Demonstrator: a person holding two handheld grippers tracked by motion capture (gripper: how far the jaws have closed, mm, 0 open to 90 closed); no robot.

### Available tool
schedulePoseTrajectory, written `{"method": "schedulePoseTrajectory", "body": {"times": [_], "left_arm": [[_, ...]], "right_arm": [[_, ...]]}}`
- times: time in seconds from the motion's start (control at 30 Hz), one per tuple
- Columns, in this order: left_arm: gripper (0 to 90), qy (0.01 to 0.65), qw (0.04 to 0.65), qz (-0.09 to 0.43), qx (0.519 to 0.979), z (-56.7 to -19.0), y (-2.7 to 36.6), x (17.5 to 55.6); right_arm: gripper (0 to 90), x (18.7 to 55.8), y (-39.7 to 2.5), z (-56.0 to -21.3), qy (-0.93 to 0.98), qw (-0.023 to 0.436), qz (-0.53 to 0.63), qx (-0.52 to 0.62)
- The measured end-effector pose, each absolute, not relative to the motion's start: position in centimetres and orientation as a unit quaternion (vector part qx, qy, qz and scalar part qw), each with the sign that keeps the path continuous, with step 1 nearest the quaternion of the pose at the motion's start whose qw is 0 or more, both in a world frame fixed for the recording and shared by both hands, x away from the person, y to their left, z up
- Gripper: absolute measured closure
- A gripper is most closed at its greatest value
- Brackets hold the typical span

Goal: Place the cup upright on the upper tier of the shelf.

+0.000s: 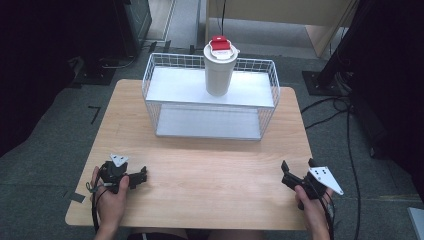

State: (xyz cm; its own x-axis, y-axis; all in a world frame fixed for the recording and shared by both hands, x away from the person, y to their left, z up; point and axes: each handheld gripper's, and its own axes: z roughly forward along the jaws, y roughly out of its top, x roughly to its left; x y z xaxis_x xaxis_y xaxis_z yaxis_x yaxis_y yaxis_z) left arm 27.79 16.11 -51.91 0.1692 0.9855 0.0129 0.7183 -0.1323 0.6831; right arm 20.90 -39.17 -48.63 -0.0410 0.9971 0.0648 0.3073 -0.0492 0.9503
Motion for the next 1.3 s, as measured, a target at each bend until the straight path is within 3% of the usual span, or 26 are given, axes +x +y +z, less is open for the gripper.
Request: {"method": "schedulePoseTrajectory", "body": {"times": [0.53,0.9,1.0,1.3], "left_arm": [[0.0,0.598,0.277,0.241,0.713,-51.9,16.1,27.8],[0.0,0.598,0.277,0.241,0.713,-51.9,16.1,27.8],[0.0,0.598,0.277,0.241,0.712,-51.9,16.1,27.8],[0.0,0.598,0.277,0.241,0.713,-51.9,16.1,27.8]], "right_arm": [[5.4,19.4,-42.7,-51.3,0.580,0.380,0.378,0.613],[7.9,19.1,-43.5,-52.1,0.606,0.336,0.343,0.634],[9.0,19.4,-43.5,-52.4,0.638,0.295,0.311,0.639],[9.0,19.9,-42.9,-52.5,0.662,0.287,0.284,0.632]]}}
